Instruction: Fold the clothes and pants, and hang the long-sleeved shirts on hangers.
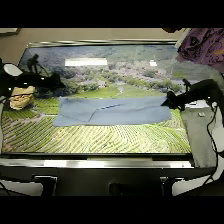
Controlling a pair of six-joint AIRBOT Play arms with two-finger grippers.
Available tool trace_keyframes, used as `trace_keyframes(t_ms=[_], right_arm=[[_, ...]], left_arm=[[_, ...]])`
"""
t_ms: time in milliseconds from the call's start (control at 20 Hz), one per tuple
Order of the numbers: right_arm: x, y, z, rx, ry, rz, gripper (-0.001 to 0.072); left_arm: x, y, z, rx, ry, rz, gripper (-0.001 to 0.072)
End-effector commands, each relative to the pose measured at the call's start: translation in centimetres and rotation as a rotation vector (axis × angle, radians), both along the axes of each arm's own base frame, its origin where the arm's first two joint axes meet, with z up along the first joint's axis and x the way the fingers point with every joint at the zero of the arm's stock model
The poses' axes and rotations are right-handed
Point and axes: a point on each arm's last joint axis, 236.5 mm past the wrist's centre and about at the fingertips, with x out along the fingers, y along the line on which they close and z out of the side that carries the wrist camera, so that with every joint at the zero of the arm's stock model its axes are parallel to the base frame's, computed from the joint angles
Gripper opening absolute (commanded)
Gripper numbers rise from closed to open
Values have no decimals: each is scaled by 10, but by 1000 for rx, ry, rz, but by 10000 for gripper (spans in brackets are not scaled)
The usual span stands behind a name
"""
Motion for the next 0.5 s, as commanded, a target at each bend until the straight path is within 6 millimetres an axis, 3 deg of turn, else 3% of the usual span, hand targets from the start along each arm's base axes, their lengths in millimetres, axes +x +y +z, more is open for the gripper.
trace_keyframes(t_ms=[0,150,300,450], right_arm=[[1,-24,59,-130,-58,-114,35],[-10,-29,102,-158,-72,-184,35],[-19,-33,141,-185,-99,-236,35],[-30,-38,168,-222,-107,-259,35]], left_arm=[[-4,-85,-22,-35,41,-44,16],[-15,-177,-53,-81,66,-66,16],[-34,-274,-72,-206,67,-54,16],[-58,-345,-83,-329,108,-48,16]])
